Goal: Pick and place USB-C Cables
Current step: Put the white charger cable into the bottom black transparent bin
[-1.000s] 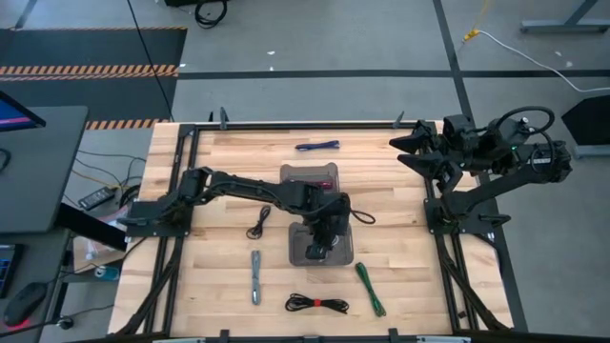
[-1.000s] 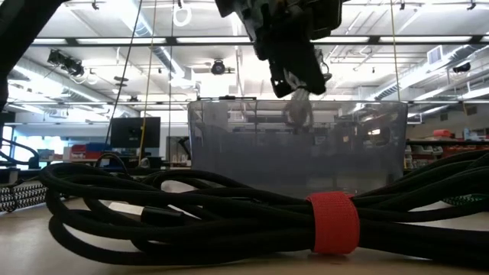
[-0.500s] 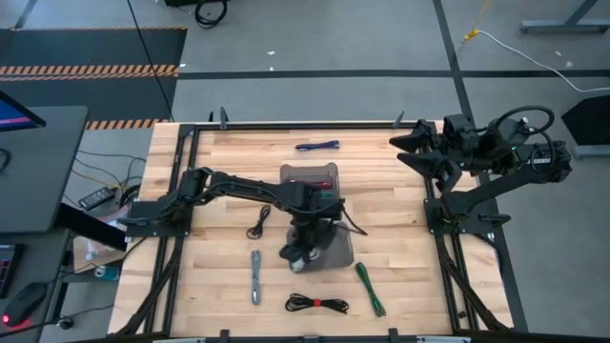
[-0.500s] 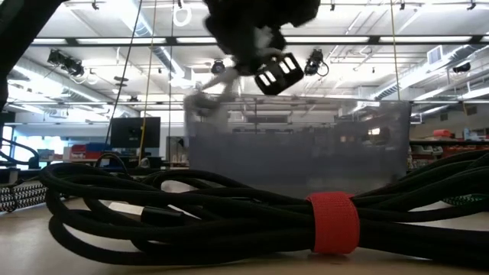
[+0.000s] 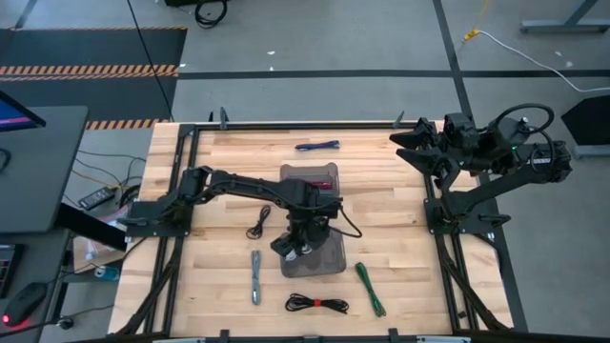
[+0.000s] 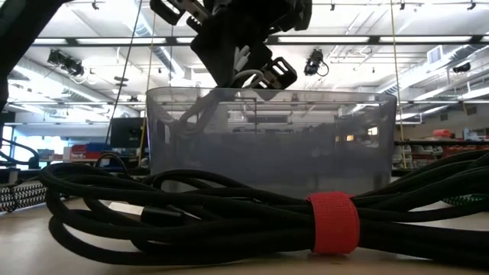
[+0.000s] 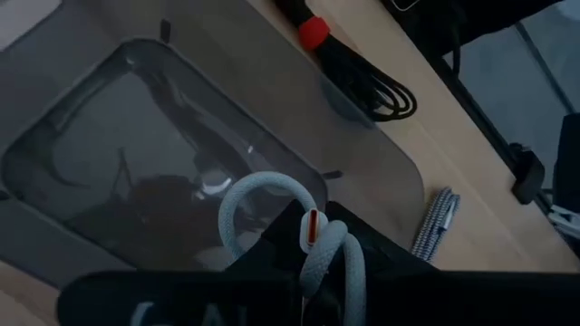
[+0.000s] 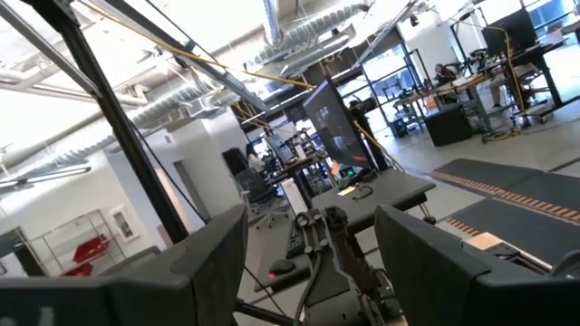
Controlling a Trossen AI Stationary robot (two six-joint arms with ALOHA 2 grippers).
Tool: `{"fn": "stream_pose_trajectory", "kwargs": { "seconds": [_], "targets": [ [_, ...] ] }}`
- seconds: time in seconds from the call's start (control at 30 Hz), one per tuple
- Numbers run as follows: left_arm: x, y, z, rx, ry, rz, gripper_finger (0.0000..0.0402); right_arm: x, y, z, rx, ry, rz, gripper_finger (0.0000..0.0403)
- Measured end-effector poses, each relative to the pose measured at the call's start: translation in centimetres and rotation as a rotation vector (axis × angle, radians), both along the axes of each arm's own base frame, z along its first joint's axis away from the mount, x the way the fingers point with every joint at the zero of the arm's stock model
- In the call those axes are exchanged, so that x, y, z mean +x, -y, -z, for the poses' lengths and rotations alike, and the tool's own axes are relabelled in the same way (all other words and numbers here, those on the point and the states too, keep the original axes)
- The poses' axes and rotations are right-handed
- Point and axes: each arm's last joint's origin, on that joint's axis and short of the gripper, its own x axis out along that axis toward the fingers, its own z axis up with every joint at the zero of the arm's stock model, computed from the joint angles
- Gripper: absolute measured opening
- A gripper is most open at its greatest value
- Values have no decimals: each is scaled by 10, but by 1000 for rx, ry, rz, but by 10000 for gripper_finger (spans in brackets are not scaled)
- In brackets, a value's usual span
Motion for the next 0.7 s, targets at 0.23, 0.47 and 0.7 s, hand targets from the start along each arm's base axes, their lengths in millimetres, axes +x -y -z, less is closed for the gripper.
{"fn": "stream_pose_trajectory", "kwargs": {
  "seconds": [0.23, 0.47, 0.7],
  "targets": [
    [0, 2, 0, 0, 3, 10, 33, 0, 0, 0, -3, 0, 2, 248],
    [0, 4, 0, -2, 8, 15, 121, 0, 0, 0, -5, 0, 3, 248],
    [4, 4, -1, -5, 47, 11, 169, 0, 0, 0, -10, -1, 4, 248]
  ]
}}
